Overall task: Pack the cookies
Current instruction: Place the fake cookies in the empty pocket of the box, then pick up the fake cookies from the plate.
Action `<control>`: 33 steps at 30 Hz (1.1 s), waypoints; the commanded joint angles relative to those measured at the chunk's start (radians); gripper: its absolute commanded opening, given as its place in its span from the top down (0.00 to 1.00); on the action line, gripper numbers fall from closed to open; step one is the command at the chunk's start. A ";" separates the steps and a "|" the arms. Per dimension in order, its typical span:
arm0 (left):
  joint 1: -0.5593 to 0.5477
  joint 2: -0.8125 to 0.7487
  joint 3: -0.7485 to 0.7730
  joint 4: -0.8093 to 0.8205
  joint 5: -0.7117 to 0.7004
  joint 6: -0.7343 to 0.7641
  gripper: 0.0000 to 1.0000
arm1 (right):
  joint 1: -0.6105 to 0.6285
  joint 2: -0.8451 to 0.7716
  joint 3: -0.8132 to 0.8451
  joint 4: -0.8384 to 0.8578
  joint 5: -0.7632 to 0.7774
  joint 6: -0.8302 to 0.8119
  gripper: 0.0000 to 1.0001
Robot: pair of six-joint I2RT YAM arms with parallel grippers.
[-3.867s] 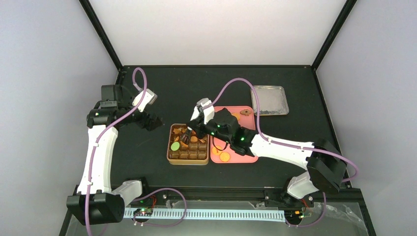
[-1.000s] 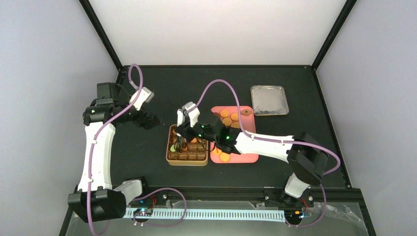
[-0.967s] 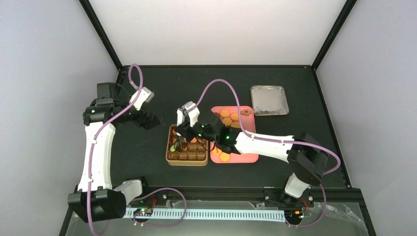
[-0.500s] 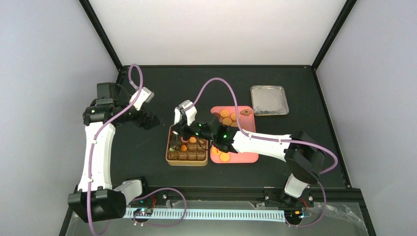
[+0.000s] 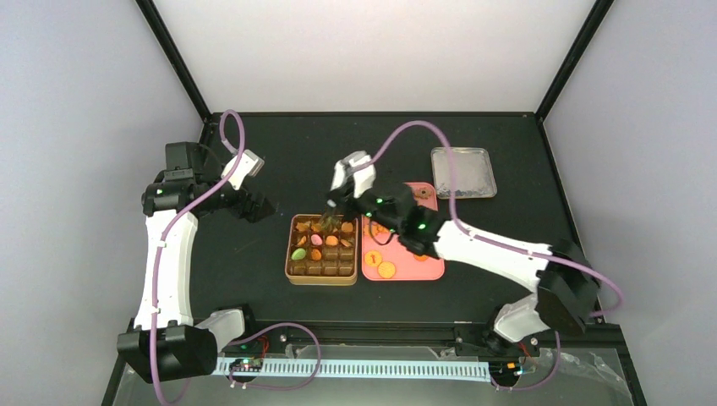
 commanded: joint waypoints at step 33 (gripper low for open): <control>0.011 0.007 0.052 -0.033 0.032 0.003 0.02 | -0.399 -0.233 -0.364 -0.060 0.248 -0.109 0.56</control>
